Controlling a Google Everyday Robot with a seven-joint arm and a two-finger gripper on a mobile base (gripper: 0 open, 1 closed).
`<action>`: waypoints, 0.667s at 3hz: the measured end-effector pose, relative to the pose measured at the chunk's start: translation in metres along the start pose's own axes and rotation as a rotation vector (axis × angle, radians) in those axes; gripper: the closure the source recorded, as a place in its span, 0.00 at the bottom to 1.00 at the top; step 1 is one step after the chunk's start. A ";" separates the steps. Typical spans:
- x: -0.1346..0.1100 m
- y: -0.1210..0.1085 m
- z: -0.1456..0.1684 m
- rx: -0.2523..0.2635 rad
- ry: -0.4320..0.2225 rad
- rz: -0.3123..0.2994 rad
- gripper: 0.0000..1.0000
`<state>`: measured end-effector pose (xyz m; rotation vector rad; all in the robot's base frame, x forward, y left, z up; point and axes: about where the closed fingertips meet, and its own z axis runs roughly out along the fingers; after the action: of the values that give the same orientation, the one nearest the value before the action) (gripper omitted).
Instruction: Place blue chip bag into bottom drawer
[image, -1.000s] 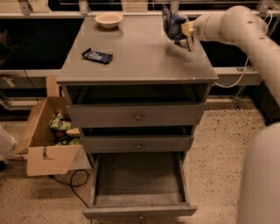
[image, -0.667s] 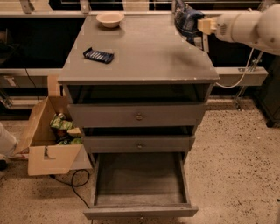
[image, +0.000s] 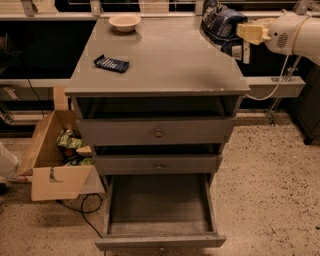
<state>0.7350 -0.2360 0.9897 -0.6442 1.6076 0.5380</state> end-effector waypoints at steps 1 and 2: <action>0.000 -0.001 0.002 0.006 0.000 0.000 1.00; 0.011 0.020 0.001 -0.076 0.022 -0.027 1.00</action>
Offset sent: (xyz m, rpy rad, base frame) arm -0.0462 0.0281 -0.0297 -0.0814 0.0142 0.2172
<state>0.7215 -0.2219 0.9784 -0.7301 1.6029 0.5755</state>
